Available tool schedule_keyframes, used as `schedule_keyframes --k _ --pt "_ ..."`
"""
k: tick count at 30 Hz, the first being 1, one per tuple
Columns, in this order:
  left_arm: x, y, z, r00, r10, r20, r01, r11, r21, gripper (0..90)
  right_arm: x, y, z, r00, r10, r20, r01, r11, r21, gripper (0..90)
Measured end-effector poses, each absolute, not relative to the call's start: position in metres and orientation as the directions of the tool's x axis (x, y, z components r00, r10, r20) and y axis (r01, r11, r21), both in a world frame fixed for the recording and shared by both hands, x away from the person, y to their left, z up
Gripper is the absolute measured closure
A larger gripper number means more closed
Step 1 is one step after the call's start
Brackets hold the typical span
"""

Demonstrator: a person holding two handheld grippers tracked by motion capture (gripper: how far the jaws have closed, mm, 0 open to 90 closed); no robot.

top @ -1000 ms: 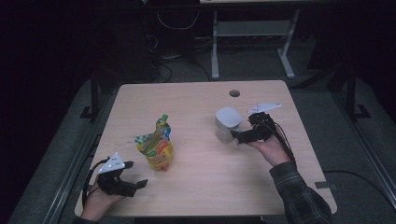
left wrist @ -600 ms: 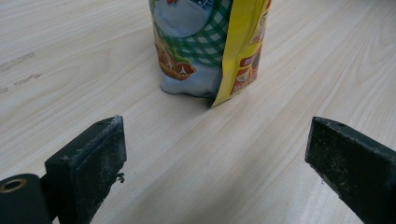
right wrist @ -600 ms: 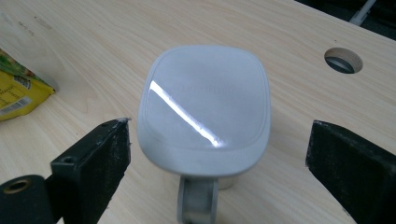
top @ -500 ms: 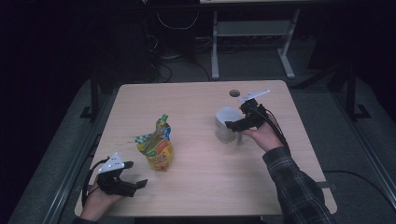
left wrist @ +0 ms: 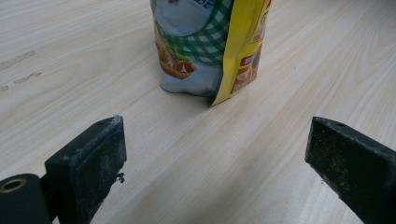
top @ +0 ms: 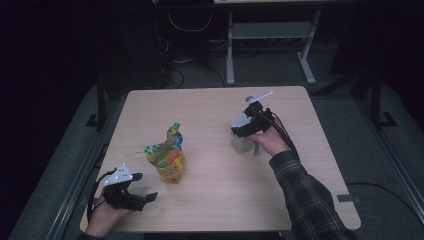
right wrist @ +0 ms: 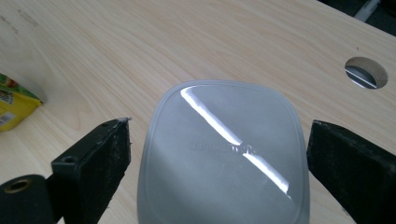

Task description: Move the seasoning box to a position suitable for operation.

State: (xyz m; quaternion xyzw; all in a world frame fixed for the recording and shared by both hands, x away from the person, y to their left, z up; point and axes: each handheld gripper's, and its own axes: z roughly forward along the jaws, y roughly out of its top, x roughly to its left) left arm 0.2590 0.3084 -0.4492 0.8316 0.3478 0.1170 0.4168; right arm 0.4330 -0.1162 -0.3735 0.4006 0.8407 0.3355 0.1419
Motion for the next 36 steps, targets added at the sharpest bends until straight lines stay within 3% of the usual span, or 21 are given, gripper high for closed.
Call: schedule_keyframes --k 11,36 --pt "0.259 0.3088 -0.4494 0.73 0.676 -0.099 0.482 -0.408 0.776 4.7 0.4395 -0.1138 -0.3824 -0.638 0.769 0.045 0.604 0.463 0.649 13.6" --pt "0.2592 0.3096 -0.4497 0.727 0.678 -0.104 0.487 -0.404 0.774 4.7 0.4367 -0.1115 -0.3818 -0.668 0.744 0.002 0.574 0.513 0.638 15.5"
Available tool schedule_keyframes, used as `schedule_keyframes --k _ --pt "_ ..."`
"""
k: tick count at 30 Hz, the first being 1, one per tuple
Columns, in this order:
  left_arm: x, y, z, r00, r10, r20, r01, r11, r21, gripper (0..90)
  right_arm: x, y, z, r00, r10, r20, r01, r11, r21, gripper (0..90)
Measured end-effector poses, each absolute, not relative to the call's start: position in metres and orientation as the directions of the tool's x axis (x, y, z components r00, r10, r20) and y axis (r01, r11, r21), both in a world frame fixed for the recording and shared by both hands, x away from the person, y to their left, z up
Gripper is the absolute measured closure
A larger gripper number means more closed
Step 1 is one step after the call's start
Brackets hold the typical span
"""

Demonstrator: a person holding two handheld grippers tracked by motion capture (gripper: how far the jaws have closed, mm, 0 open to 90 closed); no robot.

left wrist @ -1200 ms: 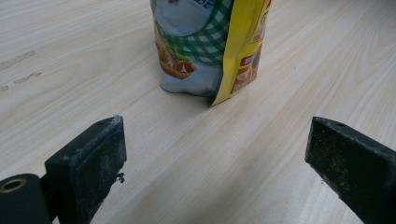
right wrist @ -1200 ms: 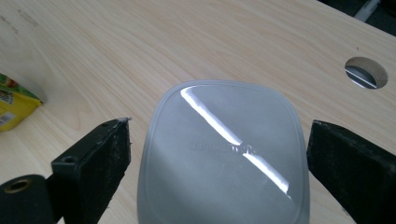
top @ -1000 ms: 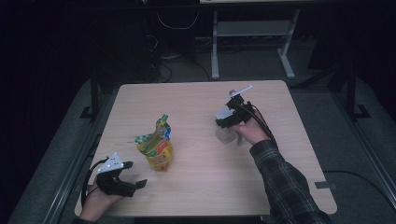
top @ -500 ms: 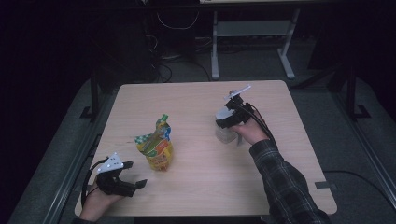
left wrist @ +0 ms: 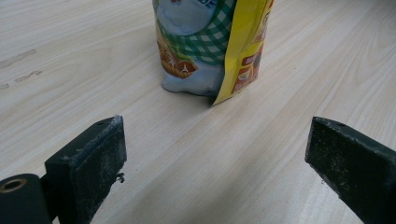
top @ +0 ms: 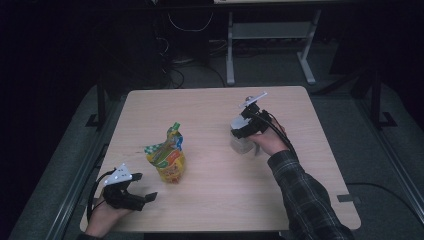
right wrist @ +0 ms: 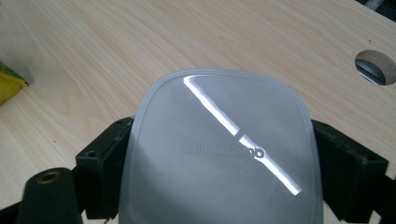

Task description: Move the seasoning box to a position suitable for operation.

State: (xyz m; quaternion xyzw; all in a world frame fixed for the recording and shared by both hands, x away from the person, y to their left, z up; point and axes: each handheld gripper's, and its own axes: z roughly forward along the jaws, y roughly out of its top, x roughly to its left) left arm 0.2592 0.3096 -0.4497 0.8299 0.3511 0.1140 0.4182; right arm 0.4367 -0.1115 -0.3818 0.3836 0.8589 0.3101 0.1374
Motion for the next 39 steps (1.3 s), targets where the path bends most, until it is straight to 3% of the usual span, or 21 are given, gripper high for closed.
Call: schedule_keyframes --k 20,39 --pt "0.26 0.309 -0.451 0.728 0.678 -0.104 0.49 -0.408 0.77 4.7 0.405 -0.115 -0.366 -0.717 0.697 0.016 0.534 0.533 0.656 15.6" --pt "0.26 0.309 -0.453 0.725 0.681 -0.102 0.494 -0.412 0.766 4.7 0.348 -0.097 -0.366 -0.816 0.577 0.028 0.436 0.583 0.686 15.7"
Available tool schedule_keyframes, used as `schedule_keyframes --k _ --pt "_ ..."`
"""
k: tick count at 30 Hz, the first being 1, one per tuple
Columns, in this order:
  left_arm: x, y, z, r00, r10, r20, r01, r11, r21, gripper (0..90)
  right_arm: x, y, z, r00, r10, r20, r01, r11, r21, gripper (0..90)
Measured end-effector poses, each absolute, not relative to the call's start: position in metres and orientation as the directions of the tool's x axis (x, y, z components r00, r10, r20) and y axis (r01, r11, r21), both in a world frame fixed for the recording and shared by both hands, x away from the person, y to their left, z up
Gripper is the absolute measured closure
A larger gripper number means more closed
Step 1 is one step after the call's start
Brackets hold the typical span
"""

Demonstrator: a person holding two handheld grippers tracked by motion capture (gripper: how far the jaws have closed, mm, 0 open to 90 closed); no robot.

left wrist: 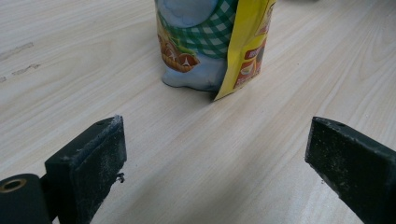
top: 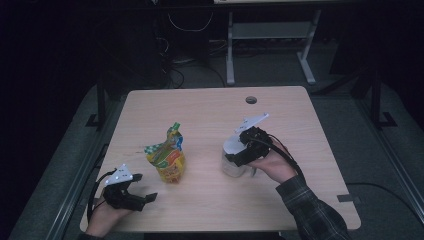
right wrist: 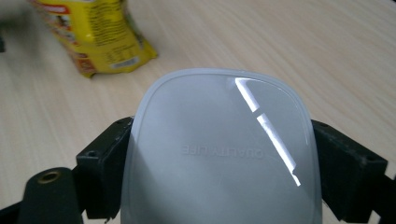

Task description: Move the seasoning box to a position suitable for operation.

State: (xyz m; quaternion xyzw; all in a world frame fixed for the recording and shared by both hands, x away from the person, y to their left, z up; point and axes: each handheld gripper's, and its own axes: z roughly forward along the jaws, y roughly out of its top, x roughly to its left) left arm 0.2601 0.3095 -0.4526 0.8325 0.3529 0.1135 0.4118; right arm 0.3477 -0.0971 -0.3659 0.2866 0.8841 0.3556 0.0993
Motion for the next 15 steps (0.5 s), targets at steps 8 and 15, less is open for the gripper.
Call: schedule_keyframes --k 8,15 --pt "0.26 0.309 -0.453 0.723 0.682 -0.106 0.496 -0.406 0.768 4.7 0.328 -0.083 -0.37 -0.864 0.503 0.006 0.375 0.636 0.675 15.9" --pt "0.26 0.31 -0.453 0.726 0.68 -0.102 0.493 -0.413 0.766 4.7 0.316 -0.083 -0.372 -0.887 0.461 -0.012 0.34 0.671 0.66 15.9"
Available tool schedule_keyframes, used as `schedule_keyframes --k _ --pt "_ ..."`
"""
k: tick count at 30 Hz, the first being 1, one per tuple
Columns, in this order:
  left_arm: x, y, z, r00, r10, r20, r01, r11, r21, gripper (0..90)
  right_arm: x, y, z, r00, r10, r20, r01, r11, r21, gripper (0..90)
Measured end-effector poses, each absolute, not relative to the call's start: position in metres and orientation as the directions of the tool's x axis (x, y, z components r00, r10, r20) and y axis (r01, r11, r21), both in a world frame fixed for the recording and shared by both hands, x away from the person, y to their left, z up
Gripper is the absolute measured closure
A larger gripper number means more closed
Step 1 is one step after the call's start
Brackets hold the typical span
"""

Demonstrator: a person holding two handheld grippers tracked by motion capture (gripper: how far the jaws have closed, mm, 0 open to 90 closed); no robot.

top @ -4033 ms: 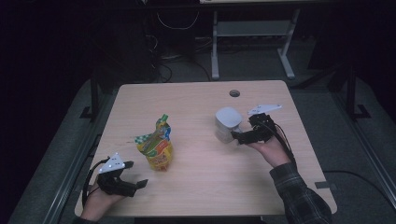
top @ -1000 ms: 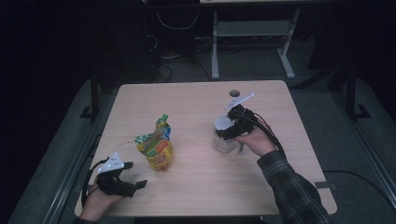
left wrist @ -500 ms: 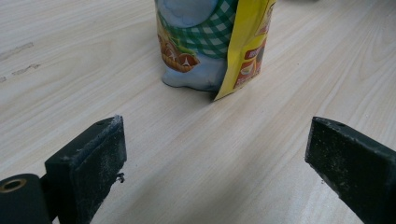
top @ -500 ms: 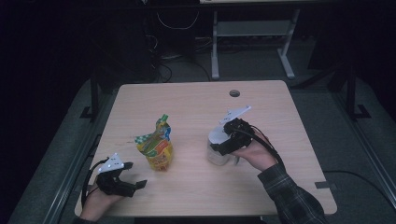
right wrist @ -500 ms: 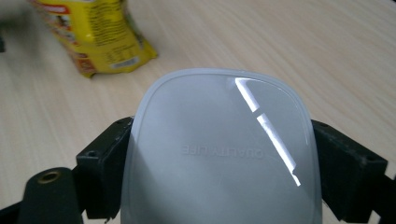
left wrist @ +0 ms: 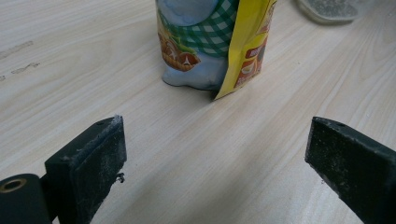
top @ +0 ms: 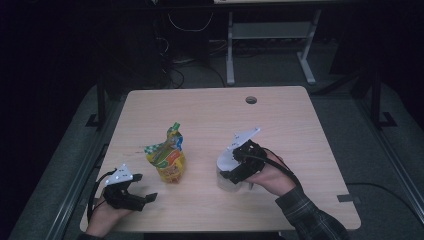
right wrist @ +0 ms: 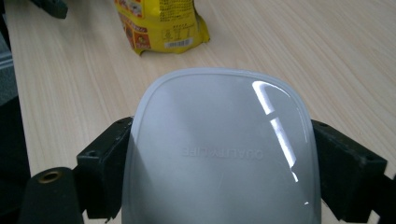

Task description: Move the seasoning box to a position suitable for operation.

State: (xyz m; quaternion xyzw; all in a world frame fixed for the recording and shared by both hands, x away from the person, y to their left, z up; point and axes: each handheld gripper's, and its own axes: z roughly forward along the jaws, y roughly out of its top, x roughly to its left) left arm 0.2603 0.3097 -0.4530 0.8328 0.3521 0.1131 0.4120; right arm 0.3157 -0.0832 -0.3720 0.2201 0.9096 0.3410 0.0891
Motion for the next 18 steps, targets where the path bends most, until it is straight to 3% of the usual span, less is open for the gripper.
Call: schedule_keyframes --k 18 --pt "0.26 0.308 -0.454 0.721 0.684 -0.11 0.501 -0.406 0.765 4.7 0.306 -0.093 -0.378 -0.909 0.417 -0.008 0.305 0.677 0.67 15.9"
